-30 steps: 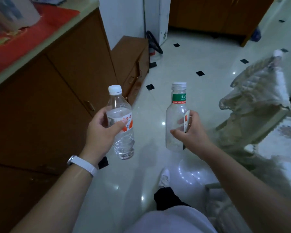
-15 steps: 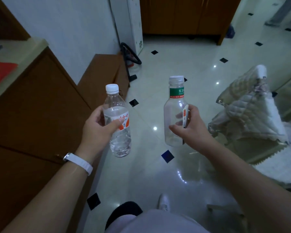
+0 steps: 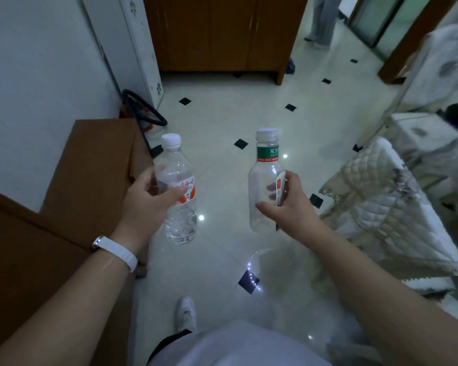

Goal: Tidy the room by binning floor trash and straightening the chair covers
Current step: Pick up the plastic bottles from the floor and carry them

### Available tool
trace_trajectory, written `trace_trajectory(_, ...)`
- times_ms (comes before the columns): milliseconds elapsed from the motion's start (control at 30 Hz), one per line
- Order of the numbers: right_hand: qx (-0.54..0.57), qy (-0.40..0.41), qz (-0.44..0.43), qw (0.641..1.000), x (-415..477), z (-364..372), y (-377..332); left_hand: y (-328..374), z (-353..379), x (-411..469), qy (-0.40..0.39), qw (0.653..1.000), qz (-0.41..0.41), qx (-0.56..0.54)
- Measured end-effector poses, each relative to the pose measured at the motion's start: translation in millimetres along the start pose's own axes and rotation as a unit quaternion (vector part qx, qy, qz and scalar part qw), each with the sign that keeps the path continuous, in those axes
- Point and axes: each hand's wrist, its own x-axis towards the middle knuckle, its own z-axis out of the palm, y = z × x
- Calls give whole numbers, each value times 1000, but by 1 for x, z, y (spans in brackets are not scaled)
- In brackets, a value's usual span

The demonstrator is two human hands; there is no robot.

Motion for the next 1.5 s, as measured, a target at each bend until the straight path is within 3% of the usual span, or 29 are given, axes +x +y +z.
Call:
trace_trajectory(400, -36, 104, 58, 992, 92, 14, -32, 18, 5, 180, -130, 991, 18, 13)
trace_trajectory(633, -1, 104, 84, 991, 187, 3, -6, 8, 52, 274, -152, 988, 5, 42)
trace_trajectory(833, 48, 115, 92, 988, 299, -28, 15, 13, 118, 361, -146, 987, -3, 64)
trace_trajectory(1100, 70, 137, 104, 983, 406, -124, 31, 50, 229, 465, -158, 981, 4, 113)
trace_trajectory(1500, 90, 273, 187, 939, 465, -235, 92, 76, 421, 546, -316, 944, 23, 93)
